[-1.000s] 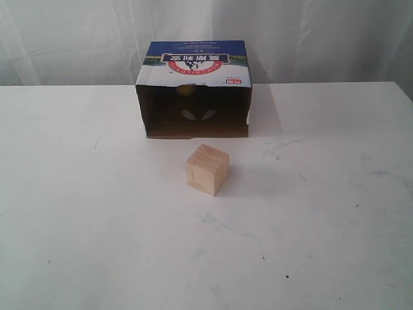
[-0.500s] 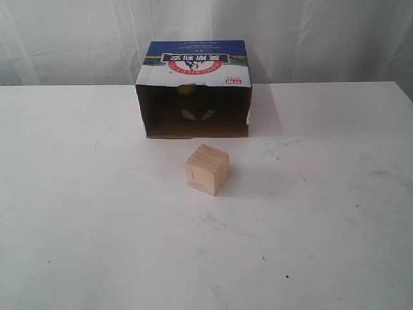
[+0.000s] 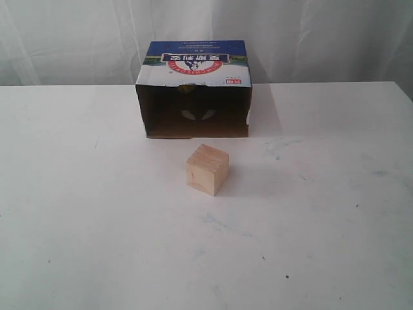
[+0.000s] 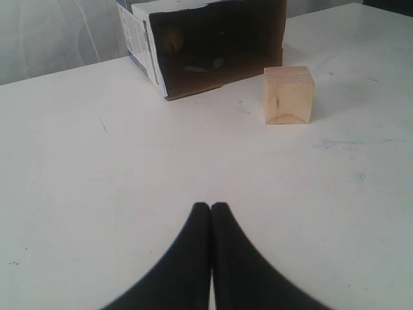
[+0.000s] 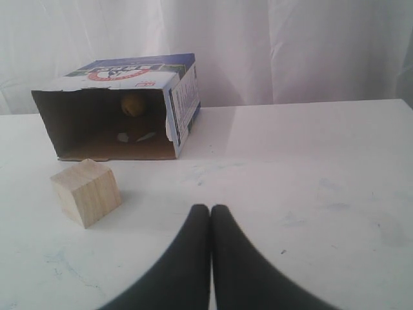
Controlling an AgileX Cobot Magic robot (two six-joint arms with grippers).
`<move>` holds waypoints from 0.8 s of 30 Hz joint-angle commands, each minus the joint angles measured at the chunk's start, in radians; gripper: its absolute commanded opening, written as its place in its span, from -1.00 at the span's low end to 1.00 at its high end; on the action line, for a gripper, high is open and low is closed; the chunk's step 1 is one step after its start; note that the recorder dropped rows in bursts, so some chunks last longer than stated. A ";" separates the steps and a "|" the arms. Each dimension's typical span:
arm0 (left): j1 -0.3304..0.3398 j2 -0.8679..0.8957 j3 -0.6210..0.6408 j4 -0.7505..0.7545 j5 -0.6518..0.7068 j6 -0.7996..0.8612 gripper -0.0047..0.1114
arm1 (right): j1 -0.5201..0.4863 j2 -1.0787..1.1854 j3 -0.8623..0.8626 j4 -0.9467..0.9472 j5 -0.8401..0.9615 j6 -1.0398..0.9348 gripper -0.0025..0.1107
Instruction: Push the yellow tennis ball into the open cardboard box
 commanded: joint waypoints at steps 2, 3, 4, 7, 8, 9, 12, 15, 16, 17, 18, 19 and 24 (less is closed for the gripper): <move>0.032 -0.006 0.004 -0.003 0.000 -0.007 -0.92 | -0.003 -0.005 -0.004 -0.011 -0.005 -0.002 -0.96; 0.041 -0.006 0.004 -0.003 0.000 -0.007 -0.92 | -0.003 -0.005 -0.004 -0.011 -0.005 -0.002 -0.96; 0.049 -0.006 0.004 -0.003 0.000 -0.007 -0.92 | -0.003 -0.005 -0.004 -0.011 -0.005 -0.002 -0.96; 0.095 -0.006 0.004 -0.003 0.000 -0.007 -0.92 | -0.003 -0.005 -0.004 -0.011 -0.005 -0.002 -0.96; 0.114 -0.006 0.004 -0.003 0.000 -0.007 -0.92 | -0.003 -0.005 -0.004 -0.011 -0.005 -0.002 -0.96; 0.134 -0.006 0.004 -0.003 0.000 -0.007 -0.92 | -0.003 -0.005 -0.004 -0.011 -0.005 -0.002 -0.96; 0.195 -0.006 0.004 -0.003 0.000 -0.007 -0.92 | -0.003 -0.005 -0.004 -0.011 -0.005 -0.002 -0.96; 0.248 -0.006 0.004 -0.003 0.000 -0.007 -0.92 | -0.003 -0.005 -0.004 -0.011 -0.003 -0.002 -0.96; 0.266 -0.006 0.004 -0.003 0.000 -0.007 -0.92 | -0.003 -0.005 -0.004 -0.011 -0.003 -0.002 -0.96; 0.280 -0.006 0.004 -0.003 0.000 -0.007 -0.92 | -0.003 -0.005 -0.004 -0.011 -0.003 -0.002 -0.96; 0.296 -0.006 0.004 -0.003 0.000 -0.007 -0.92 | -0.003 -0.005 -0.004 -0.011 -0.003 -0.002 -0.96; 0.309 -0.006 0.004 -0.003 0.000 -0.007 -0.92 | -0.003 -0.005 -0.004 -0.011 -0.003 -0.002 -0.96; 0.350 -0.006 0.004 -0.003 0.000 -0.007 -0.92 | -0.003 -0.005 -0.004 -0.011 -0.003 -0.002 -0.96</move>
